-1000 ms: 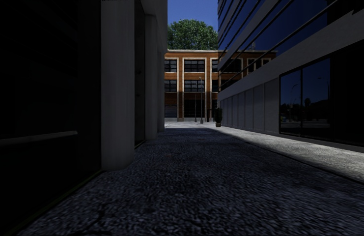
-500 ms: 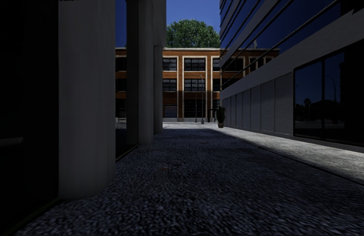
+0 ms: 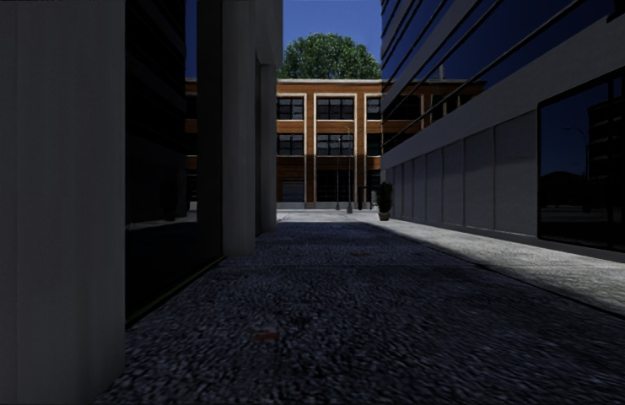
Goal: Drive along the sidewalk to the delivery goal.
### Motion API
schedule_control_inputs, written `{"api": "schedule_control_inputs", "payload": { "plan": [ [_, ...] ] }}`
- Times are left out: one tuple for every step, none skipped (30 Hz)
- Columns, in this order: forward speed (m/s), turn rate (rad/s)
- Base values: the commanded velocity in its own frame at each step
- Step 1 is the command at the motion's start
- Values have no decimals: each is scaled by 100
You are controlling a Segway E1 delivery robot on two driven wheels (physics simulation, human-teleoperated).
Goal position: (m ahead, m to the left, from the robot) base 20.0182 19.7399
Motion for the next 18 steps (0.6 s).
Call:
{"api": "schedule_control_inputs", "payload": {
  "plan": [
    [200, 0],
    [200, 0],
    [200, 0],
    [200, 0],
    [200, 0],
    [200, 0],
    [200, 0],
    [200, 0],
    [200, 0],
    [200, 0],
    [200, 0],
    [200, 0],
    [200, 0],
    [200, 0],
    [200, 0],
    [200, 0],
    [200, 0],
    [200, 0]
  ]
}}
